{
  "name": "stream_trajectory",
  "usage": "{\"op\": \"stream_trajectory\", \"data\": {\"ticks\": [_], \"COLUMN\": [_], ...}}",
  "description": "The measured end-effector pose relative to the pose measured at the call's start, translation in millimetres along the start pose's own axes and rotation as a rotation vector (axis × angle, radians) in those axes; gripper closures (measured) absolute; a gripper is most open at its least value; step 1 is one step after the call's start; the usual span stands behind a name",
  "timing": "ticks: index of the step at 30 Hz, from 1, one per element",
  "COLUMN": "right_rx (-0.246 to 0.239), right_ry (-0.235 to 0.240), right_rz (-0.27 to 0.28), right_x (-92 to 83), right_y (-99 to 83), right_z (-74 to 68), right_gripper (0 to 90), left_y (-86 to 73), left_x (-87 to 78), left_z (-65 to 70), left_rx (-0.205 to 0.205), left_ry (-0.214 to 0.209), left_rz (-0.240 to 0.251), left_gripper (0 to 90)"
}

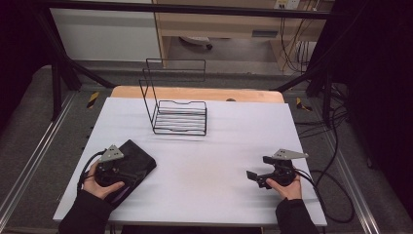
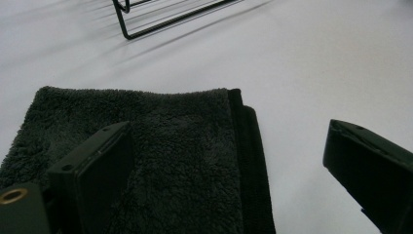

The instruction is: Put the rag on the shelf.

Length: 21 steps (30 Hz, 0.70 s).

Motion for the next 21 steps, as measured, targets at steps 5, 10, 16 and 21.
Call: {"op": "stream_trajectory", "data": {"ticks": [5,10,16,21], "right_rx": [-0.001,0.000,-0.003,-0.005], "right_ry": [0.002,0.001,-0.005,-0.006], "right_rz": [-0.001,-0.004,-0.009,-0.012], "right_x": [-0.1,0.3,0.8,1.6], "right_y": [0.0,-0.3,-0.7,-0.9], "right_z": [0.0,-0.6,-0.6,-0.6], "right_gripper": [1.7,1.8,1.7,1.7], "left_y": [0.2,1.4,7.2,14.5], "left_x": [0.1,-0.1,1.4,5.6], "left_z": [0.5,2.5,7.4,14.4], "left_rx": [-0.002,0.002,-0.012,-0.011], "left_ry": [0.001,-0.001,0.001,0.004], "left_rz": [-0.003,-0.001,0.004,-0.007], "left_gripper": [4.5,4.9,6.6,8.8]}}
Point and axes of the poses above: each handheld gripper's, and its own axes: x roughly forward along the jaws, y roughly out of its top, z roughly to its right, the point moved 4 cm from there along x, roughly forward along the jaws, and after that the axes turned 15 degrees about -x, right-handed, at the moved point
